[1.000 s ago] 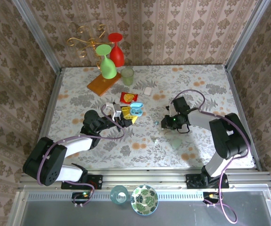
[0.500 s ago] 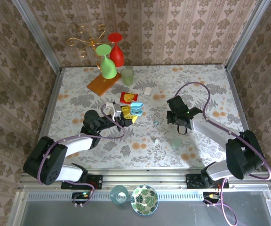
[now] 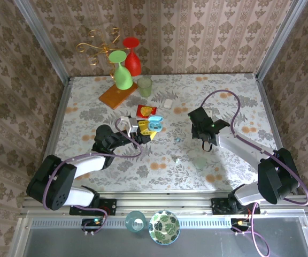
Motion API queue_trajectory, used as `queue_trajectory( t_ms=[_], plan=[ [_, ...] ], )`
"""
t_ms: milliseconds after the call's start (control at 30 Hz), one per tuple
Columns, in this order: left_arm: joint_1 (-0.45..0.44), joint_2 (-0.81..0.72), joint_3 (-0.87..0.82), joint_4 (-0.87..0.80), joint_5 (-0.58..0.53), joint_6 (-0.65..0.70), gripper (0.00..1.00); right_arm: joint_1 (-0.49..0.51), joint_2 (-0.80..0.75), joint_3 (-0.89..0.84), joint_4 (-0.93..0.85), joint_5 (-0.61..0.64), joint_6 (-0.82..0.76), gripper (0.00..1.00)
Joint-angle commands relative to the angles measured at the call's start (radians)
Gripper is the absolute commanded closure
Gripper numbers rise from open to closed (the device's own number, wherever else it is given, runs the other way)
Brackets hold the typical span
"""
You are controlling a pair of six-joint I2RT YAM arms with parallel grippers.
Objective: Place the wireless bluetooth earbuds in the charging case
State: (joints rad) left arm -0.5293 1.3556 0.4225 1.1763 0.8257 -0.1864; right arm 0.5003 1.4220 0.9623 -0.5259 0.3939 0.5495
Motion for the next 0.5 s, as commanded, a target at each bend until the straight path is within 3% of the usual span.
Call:
queue_trajectory(
  t_ms=[0, 200, 467],
  plan=[
    [-0.005, 0.013, 0.031, 0.045, 0.022, 0.008, 0.74, 0.005, 0.009, 0.042, -0.046, 0.043, 0.032, 0.89],
    [-0.005, 0.025, 0.038, 0.050, 0.025, 0.007, 0.74, 0.005, -0.022, 0.049, -0.024, -0.042, -0.019, 0.90],
    [-0.005, 0.042, 0.050, 0.058, 0.038, -0.006, 0.74, 0.006, -0.227, -0.027, 0.203, -0.433, -0.264, 0.90]
  ],
)
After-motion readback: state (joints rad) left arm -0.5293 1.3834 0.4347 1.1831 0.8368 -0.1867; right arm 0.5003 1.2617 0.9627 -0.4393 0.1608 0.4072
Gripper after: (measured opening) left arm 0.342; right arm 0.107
